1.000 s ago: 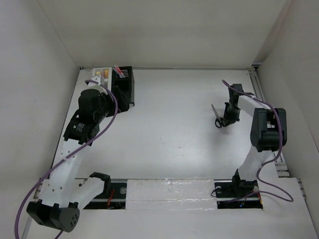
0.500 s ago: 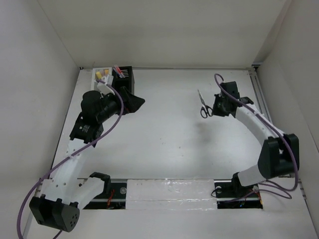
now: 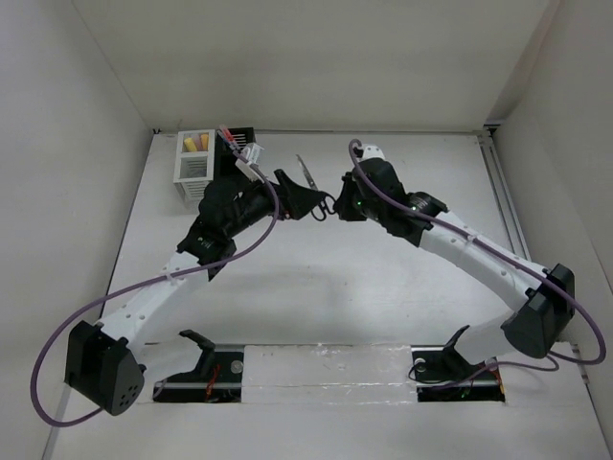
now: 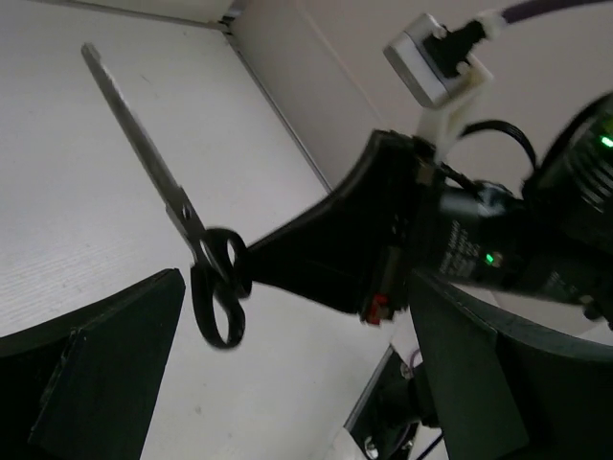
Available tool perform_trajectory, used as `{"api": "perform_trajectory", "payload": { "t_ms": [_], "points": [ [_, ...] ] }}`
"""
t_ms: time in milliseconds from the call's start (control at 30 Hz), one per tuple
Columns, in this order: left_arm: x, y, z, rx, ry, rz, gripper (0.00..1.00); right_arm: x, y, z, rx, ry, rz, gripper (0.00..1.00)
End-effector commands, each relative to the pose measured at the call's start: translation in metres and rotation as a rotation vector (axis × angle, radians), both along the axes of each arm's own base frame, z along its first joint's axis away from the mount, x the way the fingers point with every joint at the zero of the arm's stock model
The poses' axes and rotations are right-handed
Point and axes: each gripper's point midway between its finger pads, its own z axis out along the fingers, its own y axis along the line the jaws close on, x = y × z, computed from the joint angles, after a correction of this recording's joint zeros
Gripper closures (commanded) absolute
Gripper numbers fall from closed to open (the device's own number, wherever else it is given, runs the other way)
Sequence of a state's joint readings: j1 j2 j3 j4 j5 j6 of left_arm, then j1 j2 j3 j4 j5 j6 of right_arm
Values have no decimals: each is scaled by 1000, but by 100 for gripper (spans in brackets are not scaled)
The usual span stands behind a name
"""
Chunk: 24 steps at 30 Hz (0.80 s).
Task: Sort the stationery into containers
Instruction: Pick up the scissors from the center of the board, then place the scissors in the storage box.
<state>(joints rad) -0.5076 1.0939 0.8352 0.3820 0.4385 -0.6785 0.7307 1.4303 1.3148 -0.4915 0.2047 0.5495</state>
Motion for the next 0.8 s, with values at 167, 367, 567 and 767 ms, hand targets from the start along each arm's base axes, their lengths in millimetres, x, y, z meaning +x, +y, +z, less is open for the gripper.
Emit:
{"api": "perform_trajectory", "payload": {
  "t_ms": [167,367,567,767],
  "points": [
    [32,15,13,20,-94,169,1,-13,30,41,78,-99,28,100],
    [34,19,18,13,-120,199,8,-28,40,50,106,-119,83,100],
    [39,20,20,12,-138,214,40,-40,52,54,148,-127,169,100],
    [37,18,28,2,-178,196,100,-47,61,53,155,-131,243,100]
  ]
}}
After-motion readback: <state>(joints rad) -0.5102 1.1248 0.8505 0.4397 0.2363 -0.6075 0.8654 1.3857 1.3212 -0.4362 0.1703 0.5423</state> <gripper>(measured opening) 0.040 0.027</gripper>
